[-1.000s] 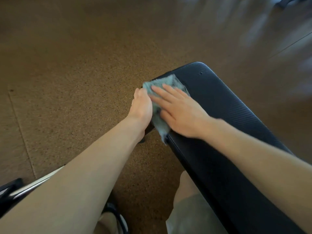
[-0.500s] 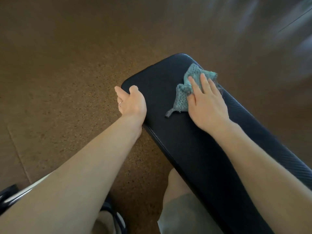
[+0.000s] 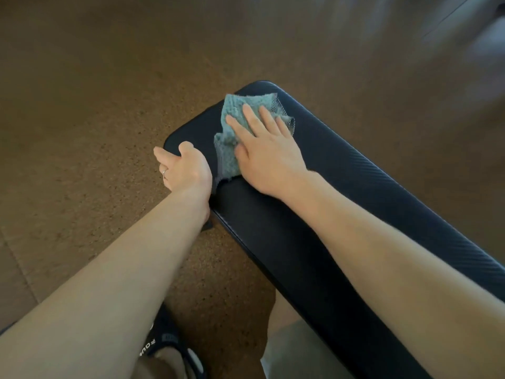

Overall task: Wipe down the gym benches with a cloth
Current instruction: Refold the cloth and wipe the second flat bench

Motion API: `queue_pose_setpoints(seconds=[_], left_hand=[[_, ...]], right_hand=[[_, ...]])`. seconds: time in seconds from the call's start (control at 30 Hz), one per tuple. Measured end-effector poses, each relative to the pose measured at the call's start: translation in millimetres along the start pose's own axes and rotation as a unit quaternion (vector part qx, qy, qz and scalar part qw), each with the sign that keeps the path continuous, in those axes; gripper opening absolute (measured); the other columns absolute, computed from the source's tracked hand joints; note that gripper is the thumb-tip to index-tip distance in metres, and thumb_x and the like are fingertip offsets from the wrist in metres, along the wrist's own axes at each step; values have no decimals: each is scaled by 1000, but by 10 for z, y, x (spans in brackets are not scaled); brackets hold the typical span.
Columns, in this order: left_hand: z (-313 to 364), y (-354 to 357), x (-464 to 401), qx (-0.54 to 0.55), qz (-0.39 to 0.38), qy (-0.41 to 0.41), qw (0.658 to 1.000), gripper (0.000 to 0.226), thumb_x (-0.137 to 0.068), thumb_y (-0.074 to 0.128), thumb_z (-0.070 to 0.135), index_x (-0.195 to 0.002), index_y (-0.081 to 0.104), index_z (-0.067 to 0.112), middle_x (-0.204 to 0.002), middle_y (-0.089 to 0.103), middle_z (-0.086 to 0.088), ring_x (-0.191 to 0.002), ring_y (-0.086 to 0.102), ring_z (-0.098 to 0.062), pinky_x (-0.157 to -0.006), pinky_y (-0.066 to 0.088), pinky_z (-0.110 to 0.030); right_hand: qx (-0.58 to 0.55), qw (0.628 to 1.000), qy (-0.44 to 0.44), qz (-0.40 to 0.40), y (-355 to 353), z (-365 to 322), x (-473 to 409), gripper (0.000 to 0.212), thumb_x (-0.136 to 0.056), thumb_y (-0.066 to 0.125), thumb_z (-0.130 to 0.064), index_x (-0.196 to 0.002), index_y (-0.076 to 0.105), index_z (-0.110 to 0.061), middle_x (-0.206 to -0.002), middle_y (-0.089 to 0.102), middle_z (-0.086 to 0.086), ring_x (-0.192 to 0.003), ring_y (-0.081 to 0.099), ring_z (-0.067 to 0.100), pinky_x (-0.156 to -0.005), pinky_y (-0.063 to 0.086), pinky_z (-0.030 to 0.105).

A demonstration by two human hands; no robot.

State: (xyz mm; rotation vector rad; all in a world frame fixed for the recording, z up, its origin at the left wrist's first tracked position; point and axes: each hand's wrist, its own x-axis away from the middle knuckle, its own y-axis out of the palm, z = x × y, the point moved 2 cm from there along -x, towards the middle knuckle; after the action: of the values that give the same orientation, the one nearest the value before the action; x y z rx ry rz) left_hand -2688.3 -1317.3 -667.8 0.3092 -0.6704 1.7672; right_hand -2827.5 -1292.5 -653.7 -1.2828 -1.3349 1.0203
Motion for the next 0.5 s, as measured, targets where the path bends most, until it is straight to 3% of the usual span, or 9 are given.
queue_pose_setpoints(seconds=[0.13, 0.27, 0.4, 0.5], left_hand=[[-1, 13, 66, -9, 20, 24, 999, 65, -108, 25, 35, -165, -5, 27, -173, 5, 2, -157, 13, -32, -123, 17, -59], [0, 12, 60, -2, 18, 15, 1000, 64, -108, 23, 36, -165, -5, 31, -173, 7, 2, -158, 12, -32, -123, 16, -60], [-35, 11, 57, 13, 20, 11, 1000, 64, -107, 24, 36, -164, -4, 35, -173, 7, 5, -159, 10, -29, -125, 15, -56], [-52, 29, 28, 11, 25, 22, 999, 65, -107, 25, 36, -165, -4, 33, -173, 9, 3, -158, 12, -29, -126, 16, -56]], right_hand=[[-6, 999, -36, 16, 143, -156, 867, 59, -105, 24, -40, -163, 16, -31, -172, 10, 4, -157, 6, 32, -128, 7, 49], [-2, 999, -44, -9, -19, -29, 212, 56, -107, 23, -40, -162, 14, -38, -172, 7, 1, -158, 4, 29, -127, 4, 46], [-26, 999, 17, -27, -175, 372, -446, 56, -107, 19, -41, -162, 9, -41, -172, 0, -1, -158, -2, 24, -127, 1, 47], [-35, 997, 73, 3, -122, 664, -342, 56, -106, 20, -44, -161, 13, -41, -171, 10, 1, -155, 15, 29, -123, 16, 49]])
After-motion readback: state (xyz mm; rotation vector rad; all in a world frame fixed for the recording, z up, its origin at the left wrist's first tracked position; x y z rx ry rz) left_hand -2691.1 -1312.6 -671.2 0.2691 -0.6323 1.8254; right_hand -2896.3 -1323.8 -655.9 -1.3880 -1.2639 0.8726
